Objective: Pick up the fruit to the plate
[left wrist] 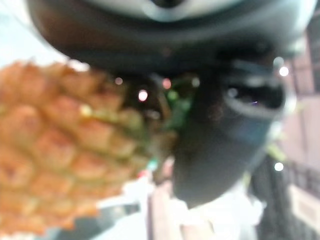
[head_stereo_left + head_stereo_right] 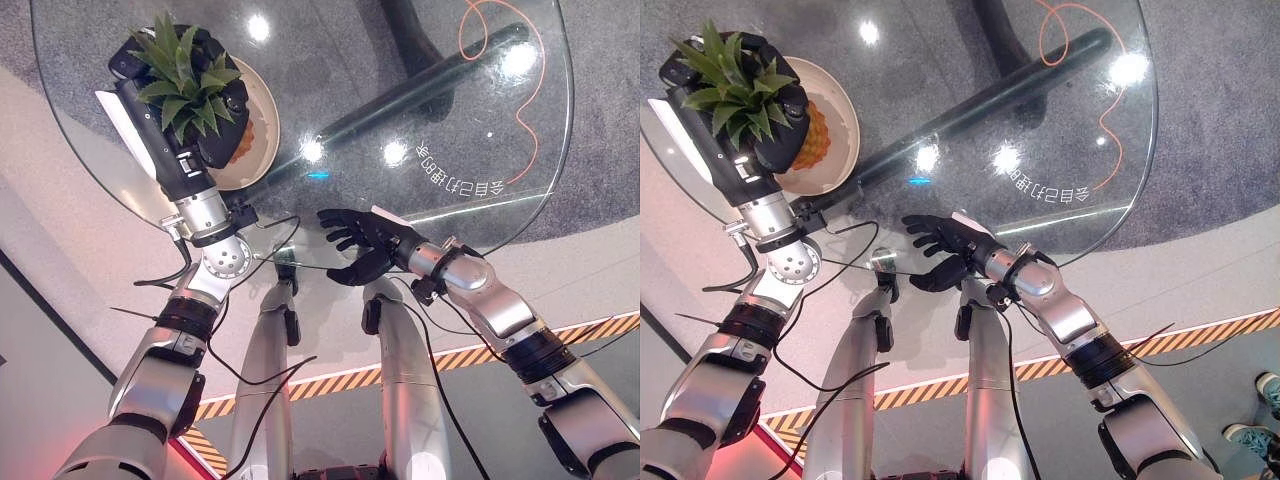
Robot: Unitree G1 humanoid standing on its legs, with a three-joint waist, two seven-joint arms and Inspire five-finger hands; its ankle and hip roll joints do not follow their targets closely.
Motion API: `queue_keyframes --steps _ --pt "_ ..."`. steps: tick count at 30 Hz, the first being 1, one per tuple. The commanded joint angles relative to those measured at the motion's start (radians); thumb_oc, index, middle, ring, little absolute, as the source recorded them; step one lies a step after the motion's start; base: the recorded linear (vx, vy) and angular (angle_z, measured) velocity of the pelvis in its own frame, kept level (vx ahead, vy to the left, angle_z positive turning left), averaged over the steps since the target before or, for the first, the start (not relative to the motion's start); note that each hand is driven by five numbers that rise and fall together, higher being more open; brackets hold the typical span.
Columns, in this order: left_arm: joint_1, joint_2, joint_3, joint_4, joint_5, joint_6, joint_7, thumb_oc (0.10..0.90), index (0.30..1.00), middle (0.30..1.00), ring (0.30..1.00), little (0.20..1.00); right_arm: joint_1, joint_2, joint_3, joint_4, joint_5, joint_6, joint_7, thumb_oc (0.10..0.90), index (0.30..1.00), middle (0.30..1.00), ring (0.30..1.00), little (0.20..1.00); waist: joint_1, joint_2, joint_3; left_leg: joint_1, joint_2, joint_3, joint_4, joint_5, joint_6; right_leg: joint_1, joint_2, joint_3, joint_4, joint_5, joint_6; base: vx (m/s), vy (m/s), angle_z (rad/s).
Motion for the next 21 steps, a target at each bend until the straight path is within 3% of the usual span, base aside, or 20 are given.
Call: queue_keyframes --steps 1,10,21 --pt "-0.087 0.026 0.014 -0.083 0.003 -0.126 0.052 0.1 0.3 0.3 0.3 0.2 0.014 0.01 0.036 -0.051 0.056 -0.048 0.006 0.8 0.9 0.9 0.9 0.9 0.014 0.015 -0.026 -0.016 -0.101 0.011 0.027 -0.034 -0.039 0.0 0.095 -0.042 0.026 0.033 0.038 0.0 0.0 0.0" --pt "-0.113 0.028 -0.014 -0.019 0.03 -0.063 0.075 0.1 0.3 0.3 0.3 0.2 -0.015 0.015 0.051 -0.033 0.065 -0.065 0.001 0.8 0.9 0.9 0.9 0.9 0.009 0.008 -0.026 -0.05 -0.101 0.006 0.026 -0.025 -0.046 -0.033 0.106 -0.041 0.021 0.045 0.04 0.0 0.0 0.0" --pt "-0.129 0.051 -0.042 0.036 0.001 -0.034 0.09 0.1 0.3 0.3 0.3 0.2 -0.033 0.007 0.065 -0.024 0.076 -0.08 -0.003 0.8 0.9 0.9 0.9 0.9 0.003 0.011 -0.026 -0.065 -0.096 0.007 0.019 -0.017 -0.054 -0.05 0.105 -0.04 0.014 0.054 0.041 0.0 0.0 0.0"
